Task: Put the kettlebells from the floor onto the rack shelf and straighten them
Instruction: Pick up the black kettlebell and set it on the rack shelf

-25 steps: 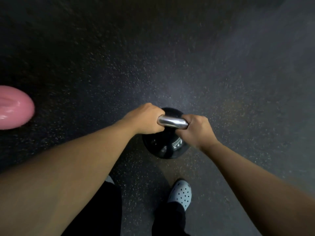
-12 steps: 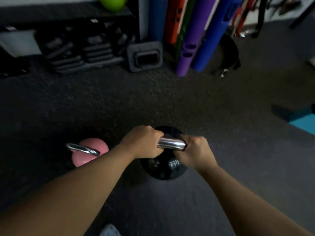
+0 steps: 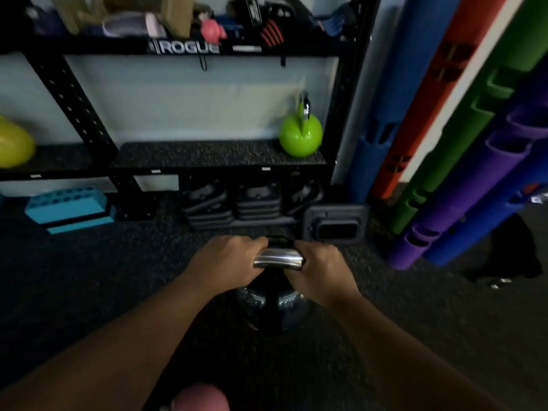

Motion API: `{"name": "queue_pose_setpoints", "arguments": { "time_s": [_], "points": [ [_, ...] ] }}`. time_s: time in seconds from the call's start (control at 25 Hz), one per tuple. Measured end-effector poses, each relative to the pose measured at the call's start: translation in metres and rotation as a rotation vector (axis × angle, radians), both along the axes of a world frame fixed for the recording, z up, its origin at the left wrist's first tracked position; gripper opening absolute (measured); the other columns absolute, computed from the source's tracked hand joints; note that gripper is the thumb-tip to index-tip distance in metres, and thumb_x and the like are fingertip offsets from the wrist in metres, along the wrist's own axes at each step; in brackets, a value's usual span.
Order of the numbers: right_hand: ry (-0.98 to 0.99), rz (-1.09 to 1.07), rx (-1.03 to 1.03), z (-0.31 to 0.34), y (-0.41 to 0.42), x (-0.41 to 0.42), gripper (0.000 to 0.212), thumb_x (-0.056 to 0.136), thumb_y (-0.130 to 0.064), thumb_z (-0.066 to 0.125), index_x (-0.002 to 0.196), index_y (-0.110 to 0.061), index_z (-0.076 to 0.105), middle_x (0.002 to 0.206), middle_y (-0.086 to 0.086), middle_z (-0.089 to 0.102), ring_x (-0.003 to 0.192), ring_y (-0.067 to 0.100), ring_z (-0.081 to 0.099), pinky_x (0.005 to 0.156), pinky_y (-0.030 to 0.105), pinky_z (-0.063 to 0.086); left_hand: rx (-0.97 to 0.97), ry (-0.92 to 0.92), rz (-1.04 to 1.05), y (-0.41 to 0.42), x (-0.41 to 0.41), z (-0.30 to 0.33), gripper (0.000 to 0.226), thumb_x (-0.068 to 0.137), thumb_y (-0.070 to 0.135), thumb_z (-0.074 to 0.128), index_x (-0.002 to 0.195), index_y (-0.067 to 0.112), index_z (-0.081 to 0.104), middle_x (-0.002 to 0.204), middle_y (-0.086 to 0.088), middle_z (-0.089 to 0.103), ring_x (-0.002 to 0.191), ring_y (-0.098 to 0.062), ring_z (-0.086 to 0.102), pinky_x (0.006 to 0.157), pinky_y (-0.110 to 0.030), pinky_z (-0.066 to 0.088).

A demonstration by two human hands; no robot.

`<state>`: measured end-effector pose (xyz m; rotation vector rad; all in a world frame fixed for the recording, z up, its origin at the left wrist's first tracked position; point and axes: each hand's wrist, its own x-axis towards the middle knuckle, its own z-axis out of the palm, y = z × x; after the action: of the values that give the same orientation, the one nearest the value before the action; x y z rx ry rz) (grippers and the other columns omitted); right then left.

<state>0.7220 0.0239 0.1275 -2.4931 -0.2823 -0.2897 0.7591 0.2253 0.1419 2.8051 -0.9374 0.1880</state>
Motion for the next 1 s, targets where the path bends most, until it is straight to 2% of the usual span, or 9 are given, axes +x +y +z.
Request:
{"name": "queue_pose_setpoints", "arguments": {
  "time_s": [0.08,0.2,0.32,0.44,0.6,0.76,0.88,1.0],
  "points": [
    [-0.004,0.047,0.017,0.004,0.003,0.07,0.009,0.074,-0.019,0.065,0.08,-0.013,0.063,0.069,0.004,0.067,0.064,0.028,0.064,0.055,0.04,0.052,0.004,-0.032,0.07,0.003,0.061,0.005,0.016,0.083,0.033,0.063,0.08,0.024,0.05,0.065,0.006,0.059,0.053,-0.019,0.058,0.046,-0.028,0.036],
    [0.028,0.128,-0.002,0.012,0.01,0.151,0.017,0.075,-0.018,0.065,0.092,-0.016,0.062,0.078,0.004,0.068,0.072,0.027,0.065,0.062,0.042,0.054,0.058,-0.037,0.156,0.009,0.127,0.011,0.02,0.083,0.033,0.065,0.084,0.026,0.047,0.071,0.005,0.061,0.059,-0.02,0.061,0.048,-0.028,0.035],
    [0.003,0.185,-0.007,0.015,0.015,0.238,0.029,0.075,-0.018,0.072,0.1,-0.026,0.06,0.086,0.006,0.07,0.08,0.026,0.066,0.067,0.036,0.052,0.061,-0.057,0.217,0.015,0.203,0.01,0.022,0.083,0.033,0.066,0.088,0.025,0.046,0.074,0.004,0.062,0.063,-0.021,0.063,0.049,-0.03,0.039],
    [0.005,0.187,-0.047,0.009,0.022,0.333,0.027,0.075,-0.02,0.074,0.099,-0.019,0.061,0.085,0.007,0.069,0.08,0.027,0.065,0.067,0.035,0.049,0.054,-0.033,0.231,0.024,0.294,0.007,0.024,0.086,0.034,0.064,0.089,0.026,0.042,0.076,0.005,0.061,0.064,-0.018,0.062,0.05,-0.029,0.039],
    [0.045,0.189,-0.047,-0.013,0.027,0.427,0.034,0.075,-0.02,0.075,0.102,-0.026,0.056,0.089,0.004,0.069,0.081,0.024,0.065,0.066,0.03,0.046,0.083,-0.047,0.21,0.031,0.384,-0.008,0.026,0.082,0.027,0.071,0.101,0.02,0.054,0.078,0.004,0.065,0.062,-0.013,0.061,0.049,-0.022,0.036],
    [0.024,0.205,-0.019,-0.032,0.031,0.525,0.045,0.071,-0.014,0.077,0.109,-0.027,0.057,0.093,0.005,0.071,0.082,0.023,0.065,0.068,0.018,0.038,0.068,0.034,0.261,0.029,0.474,-0.017,0.032,0.087,0.016,0.067,0.115,0.015,0.052,0.093,0.0,0.067,0.071,-0.012,0.063,0.055,-0.02,0.05],
    [-0.015,0.208,-0.06,-0.034,0.035,0.591,0.043,0.072,-0.015,0.076,0.112,-0.019,0.061,0.097,0.011,0.071,0.088,0.032,0.067,0.07,0.029,0.046,0.062,0.02,0.325,0.028,0.535,-0.019,0.035,0.087,0.015,0.068,0.117,0.015,0.05,0.097,-0.002,0.067,0.076,-0.014,0.065,0.061,-0.026,0.057],
    [-0.04,0.175,-0.061,-0.042,0.041,0.652,0.042,0.073,-0.012,0.076,0.112,-0.011,0.061,0.097,0.016,0.07,0.089,0.037,0.065,0.071,0.036,0.049,0.06,0.0,0.339,0.029,0.597,-0.028,0.034,0.085,0.014,0.07,0.113,0.013,0.051,0.093,-0.004,0.068,0.073,-0.017,0.065,0.059,-0.03,0.057]
  ]
}}
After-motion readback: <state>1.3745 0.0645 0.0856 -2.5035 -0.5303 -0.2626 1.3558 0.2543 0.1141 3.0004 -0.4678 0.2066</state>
